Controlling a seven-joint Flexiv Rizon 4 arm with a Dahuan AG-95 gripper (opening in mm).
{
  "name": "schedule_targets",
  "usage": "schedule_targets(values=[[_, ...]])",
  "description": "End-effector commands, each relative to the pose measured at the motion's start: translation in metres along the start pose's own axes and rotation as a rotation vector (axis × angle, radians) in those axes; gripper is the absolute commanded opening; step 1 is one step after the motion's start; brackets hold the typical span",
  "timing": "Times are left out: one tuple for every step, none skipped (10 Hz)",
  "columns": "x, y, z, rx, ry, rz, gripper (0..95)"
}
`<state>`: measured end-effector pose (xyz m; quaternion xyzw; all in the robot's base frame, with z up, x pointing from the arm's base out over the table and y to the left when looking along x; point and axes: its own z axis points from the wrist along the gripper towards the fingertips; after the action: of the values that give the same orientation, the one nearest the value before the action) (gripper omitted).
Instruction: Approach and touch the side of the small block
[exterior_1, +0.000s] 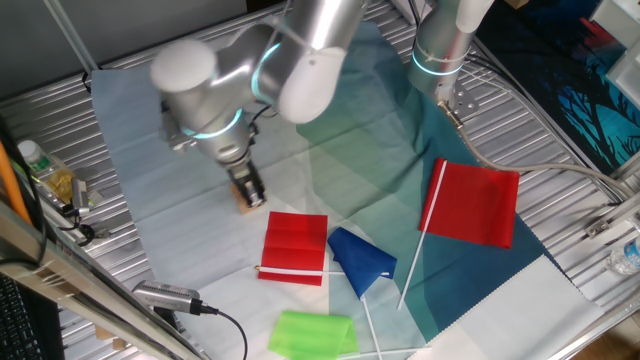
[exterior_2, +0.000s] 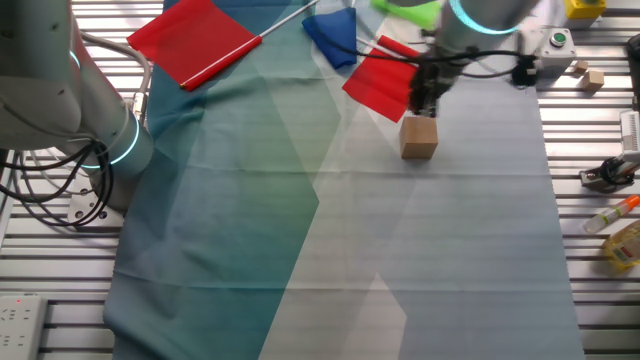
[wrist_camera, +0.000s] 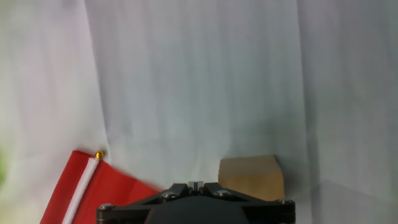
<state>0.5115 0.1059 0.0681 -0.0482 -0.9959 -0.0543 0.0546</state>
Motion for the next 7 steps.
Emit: schedule_targets(values=[[0.011, -0.004, 0.004, -0.005, 0.001, -0.010, 0.0], [0.015, -0.008, 0.005, -0.007, -0.004, -0.015, 0.0], [0.021, -0.013, 0.008, -0.007, -0.006, -0.024, 0.0], [0.025, -0.017, 0.010, -0.008, -0.010, -0.031, 0.0], [0.029, -0.022, 0.013, -0.008, -0.016, -0.035, 0.0], [0.031, -0.024, 0.014, -0.010, -0.020, -0.038, 0.0], [0.032, -0.026, 0.015, -0.009, -0.023, -0.037, 0.0]])
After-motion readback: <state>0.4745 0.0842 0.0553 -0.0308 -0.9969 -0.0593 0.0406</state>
